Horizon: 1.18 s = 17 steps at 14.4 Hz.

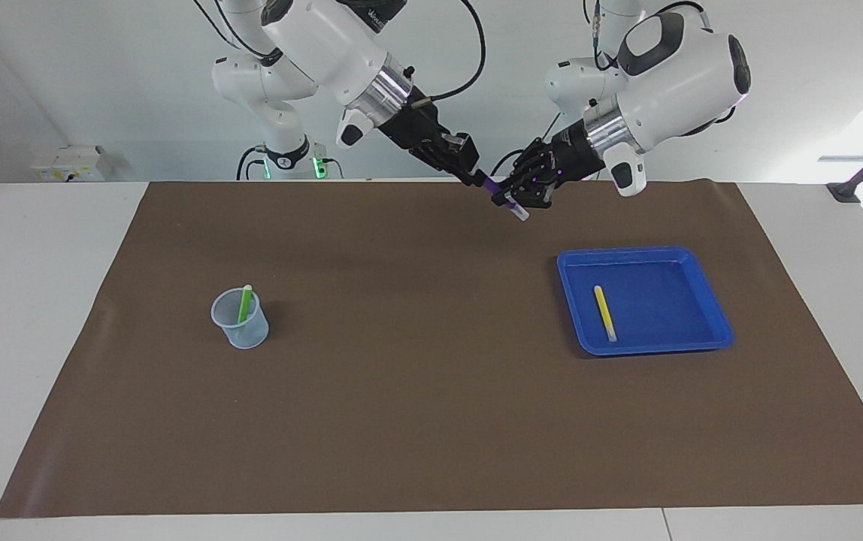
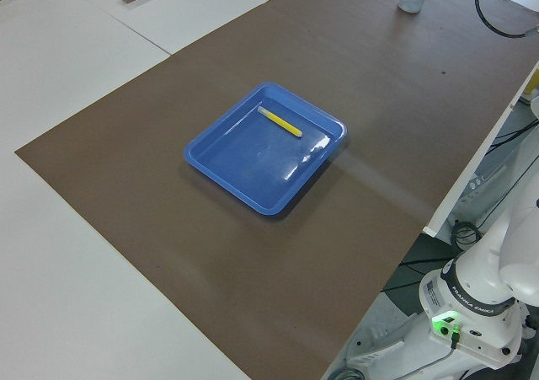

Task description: Right arm passes pens to left for tray arrangement

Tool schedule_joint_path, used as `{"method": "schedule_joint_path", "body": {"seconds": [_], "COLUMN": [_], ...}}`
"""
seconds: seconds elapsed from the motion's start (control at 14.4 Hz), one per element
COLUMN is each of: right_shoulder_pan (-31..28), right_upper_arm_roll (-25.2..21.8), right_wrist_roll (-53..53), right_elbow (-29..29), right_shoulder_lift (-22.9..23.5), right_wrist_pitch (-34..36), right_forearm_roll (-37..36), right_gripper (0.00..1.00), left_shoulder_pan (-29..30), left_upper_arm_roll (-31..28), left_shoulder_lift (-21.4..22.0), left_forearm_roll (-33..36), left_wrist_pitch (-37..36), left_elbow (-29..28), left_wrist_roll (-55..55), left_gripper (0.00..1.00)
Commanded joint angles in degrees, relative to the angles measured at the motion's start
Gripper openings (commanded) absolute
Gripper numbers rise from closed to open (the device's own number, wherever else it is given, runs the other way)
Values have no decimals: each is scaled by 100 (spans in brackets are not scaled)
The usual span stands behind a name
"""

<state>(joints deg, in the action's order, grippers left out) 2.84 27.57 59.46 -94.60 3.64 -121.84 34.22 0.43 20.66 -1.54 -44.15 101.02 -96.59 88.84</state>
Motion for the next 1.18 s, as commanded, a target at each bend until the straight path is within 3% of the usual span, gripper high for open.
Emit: {"method": "schedule_joint_path", "body": {"seconds": [0.0,0.35,0.55,0.69,0.83,1.11], "right_shoulder_pan": [-38,-143,-187,-196,-196,-196], "right_upper_arm_roll": [12,-85,-619,-901,-990,-1612], "right_wrist_roll": [74,-450,-1688,-2576,-2922,-3177], "right_elbow": [47,-347,-778,-1129,-1472,-2193], "right_shoulder_lift": [14,-214,-442,-644,-811,-1084], "right_wrist_pitch": [185,441,590,766,776,417], "right_forearm_roll": [-668,-1706,-1839,-1997,-2260,-2797], "right_gripper": [100,100,100,100,100,100], "left_shoulder_pan": [89,422,712,731,984,1258], "left_upper_arm_roll": [-44,-53,-62,-53,-62,-62], "left_shoulder_lift": [233,320,549,724,892,647], "left_forearm_roll": [-94,-41,168,992,1346,2750], "left_wrist_pitch": [-30,23,-47,-91,-100,14], "left_elbow": [-220,-456,-861,-1212,-1555,-1670], "left_wrist_roll": [-95,-979,-2226,-3122,-4237,-5866], "left_gripper": [0,0,0,0,0,0]}}
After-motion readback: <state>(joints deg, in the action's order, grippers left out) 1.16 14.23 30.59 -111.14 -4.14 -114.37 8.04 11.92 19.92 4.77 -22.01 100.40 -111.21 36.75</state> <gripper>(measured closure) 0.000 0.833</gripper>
